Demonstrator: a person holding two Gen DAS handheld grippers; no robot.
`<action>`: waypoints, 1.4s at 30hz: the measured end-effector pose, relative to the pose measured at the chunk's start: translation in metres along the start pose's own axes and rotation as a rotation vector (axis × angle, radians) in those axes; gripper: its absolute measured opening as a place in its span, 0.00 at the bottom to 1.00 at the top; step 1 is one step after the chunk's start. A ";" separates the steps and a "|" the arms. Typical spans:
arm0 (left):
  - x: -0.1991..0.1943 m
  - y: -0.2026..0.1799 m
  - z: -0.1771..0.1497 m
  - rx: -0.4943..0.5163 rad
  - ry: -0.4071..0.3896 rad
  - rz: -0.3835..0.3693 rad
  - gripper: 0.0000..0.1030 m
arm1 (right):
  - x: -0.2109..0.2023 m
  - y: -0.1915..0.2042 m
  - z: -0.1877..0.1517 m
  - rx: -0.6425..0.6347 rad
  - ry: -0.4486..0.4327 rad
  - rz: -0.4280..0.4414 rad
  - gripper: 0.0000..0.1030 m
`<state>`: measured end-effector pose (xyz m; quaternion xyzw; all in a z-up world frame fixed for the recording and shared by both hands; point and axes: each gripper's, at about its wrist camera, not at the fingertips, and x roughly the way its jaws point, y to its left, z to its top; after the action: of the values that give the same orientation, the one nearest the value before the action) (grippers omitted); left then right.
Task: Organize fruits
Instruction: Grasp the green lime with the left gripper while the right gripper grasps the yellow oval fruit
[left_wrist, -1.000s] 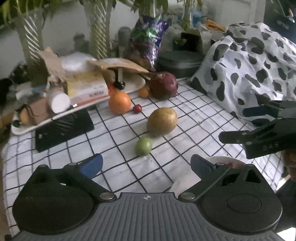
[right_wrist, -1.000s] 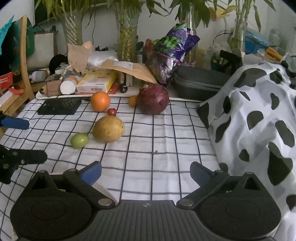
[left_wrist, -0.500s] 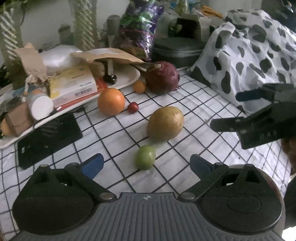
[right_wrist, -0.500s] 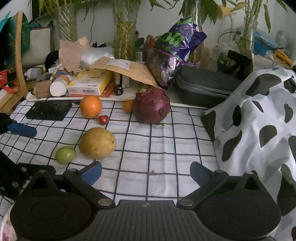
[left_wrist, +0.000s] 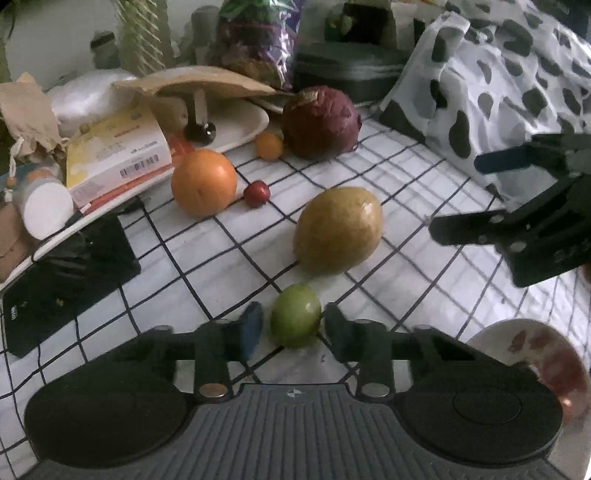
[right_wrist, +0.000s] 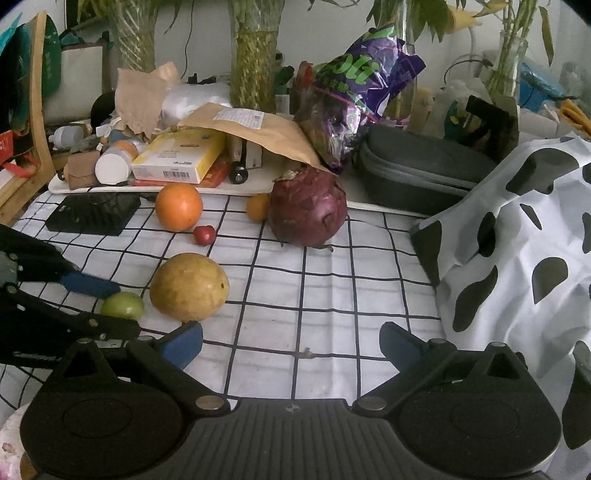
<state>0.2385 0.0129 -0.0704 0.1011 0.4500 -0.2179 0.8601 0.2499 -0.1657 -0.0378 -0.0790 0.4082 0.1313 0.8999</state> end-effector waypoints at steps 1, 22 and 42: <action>0.000 0.000 0.000 0.007 -0.001 0.002 0.30 | 0.000 0.000 0.000 -0.001 0.000 0.001 0.98; -0.039 0.020 0.005 -0.040 -0.134 0.007 0.27 | 0.021 0.041 0.006 -0.130 -0.017 0.046 1.00; -0.056 0.041 -0.006 -0.080 -0.162 0.025 0.27 | 0.048 0.102 0.012 -0.252 -0.027 -0.072 0.79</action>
<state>0.2251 0.0676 -0.0292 0.0544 0.3861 -0.1964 0.8996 0.2587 -0.0573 -0.0699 -0.2043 0.3733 0.1500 0.8924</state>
